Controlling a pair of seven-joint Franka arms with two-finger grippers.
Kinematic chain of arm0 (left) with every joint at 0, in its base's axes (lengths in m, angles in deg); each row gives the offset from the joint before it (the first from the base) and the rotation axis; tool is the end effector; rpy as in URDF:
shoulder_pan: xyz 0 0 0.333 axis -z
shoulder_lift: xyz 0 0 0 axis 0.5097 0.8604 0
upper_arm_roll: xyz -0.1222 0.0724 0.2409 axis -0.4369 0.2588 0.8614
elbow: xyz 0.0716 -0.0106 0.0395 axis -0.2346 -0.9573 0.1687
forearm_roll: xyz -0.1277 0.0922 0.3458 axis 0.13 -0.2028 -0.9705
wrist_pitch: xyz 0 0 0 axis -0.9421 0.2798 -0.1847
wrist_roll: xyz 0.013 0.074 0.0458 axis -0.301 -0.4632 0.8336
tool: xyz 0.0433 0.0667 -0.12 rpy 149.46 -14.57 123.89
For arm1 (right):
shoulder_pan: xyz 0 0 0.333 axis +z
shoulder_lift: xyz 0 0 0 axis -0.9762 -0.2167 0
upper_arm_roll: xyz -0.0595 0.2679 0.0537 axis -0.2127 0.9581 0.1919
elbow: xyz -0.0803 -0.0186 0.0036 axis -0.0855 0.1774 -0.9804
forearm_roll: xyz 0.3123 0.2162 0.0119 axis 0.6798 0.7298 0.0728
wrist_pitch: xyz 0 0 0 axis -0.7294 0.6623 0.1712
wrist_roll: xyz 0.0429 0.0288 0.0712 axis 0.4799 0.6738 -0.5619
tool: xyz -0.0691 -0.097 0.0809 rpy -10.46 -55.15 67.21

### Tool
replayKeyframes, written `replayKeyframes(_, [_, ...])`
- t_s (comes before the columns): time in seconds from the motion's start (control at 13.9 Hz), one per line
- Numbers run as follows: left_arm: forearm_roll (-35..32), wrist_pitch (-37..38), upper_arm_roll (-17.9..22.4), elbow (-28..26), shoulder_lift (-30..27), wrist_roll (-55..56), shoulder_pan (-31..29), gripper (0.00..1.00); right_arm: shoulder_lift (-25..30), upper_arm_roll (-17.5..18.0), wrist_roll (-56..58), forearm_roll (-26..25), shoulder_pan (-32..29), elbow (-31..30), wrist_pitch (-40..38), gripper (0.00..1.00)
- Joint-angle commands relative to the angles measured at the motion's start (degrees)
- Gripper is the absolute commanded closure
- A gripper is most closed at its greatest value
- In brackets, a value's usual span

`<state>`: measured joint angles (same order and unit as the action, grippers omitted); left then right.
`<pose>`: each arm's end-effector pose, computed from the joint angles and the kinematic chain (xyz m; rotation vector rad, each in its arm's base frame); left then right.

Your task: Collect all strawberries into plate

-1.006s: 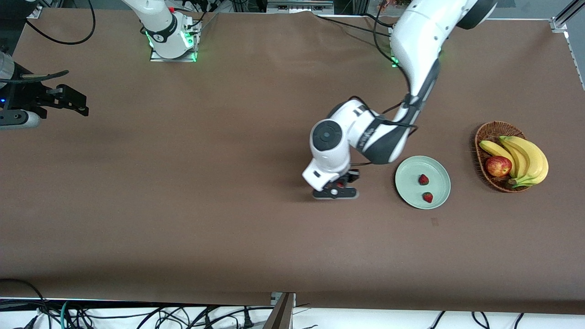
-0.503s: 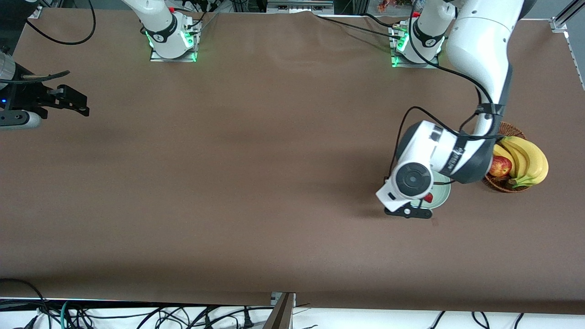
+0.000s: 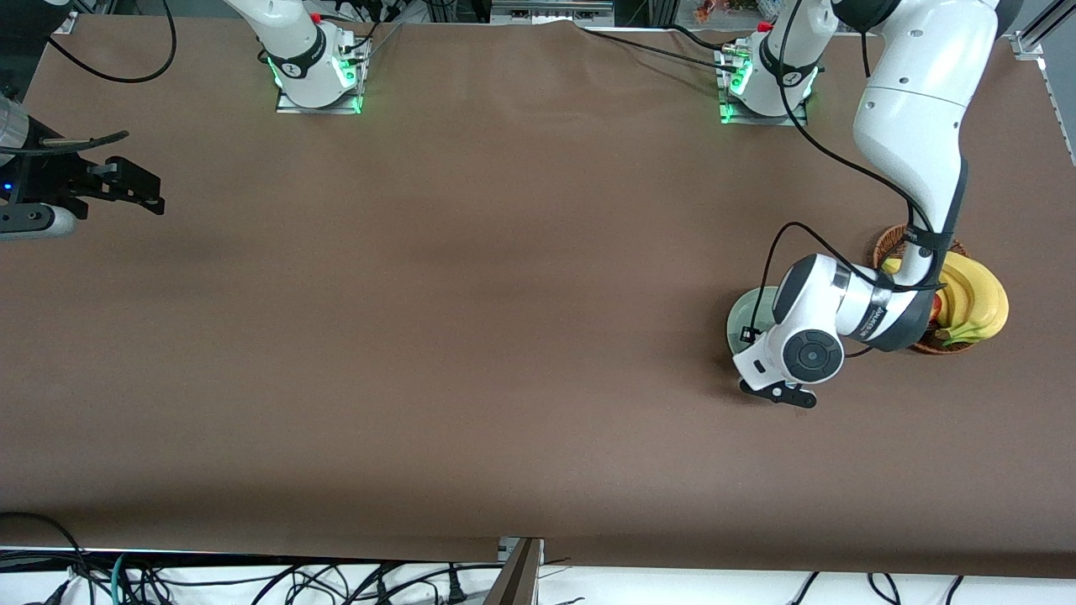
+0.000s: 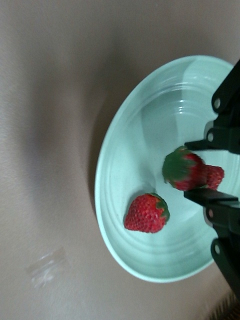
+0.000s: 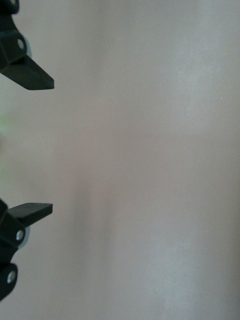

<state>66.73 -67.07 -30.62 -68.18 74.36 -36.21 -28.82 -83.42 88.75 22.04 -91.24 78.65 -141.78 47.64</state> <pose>0.6100 -0.0982 0.1367 -2.8695 0.3437 0.5078 0.5531 0.0187 0.5319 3.1044 0.1450 -0.1157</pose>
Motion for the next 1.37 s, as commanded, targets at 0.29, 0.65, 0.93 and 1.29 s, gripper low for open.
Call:
replayKeyframes(0.29, [-0.72, 1.49, -1.16, -0.25, -6.54, -0.75, 0.37, 0.0, -0.7, 0.25, 0.8, -0.53, -0.46, 1.09, -0.34, 0.0])
replayKeyframes(0.65, [7.62, 16.67, -1.87, 6.06, -20.35, -0.65, -0.33, 0.0, -0.7, 0.25, 0.54, -0.62, -0.37, 1.09, -0.25, 0.0])
replayKeyframes(0.93, [11.65, 24.35, -1.52, 8.63, -30.28, -1.18, -4.28, 0.0, -0.7, 0.25, 0.62, -0.62, -0.46, 1.09, -0.25, 0.0])
replayKeyframes(1.29, [16.24, 23.75, -1.25, 6.88, -31.88, -2.33, -6.67, 0.0, -0.7, 0.25, 0.62, -0.62, -0.46, 1.09, -0.16, 0.0])
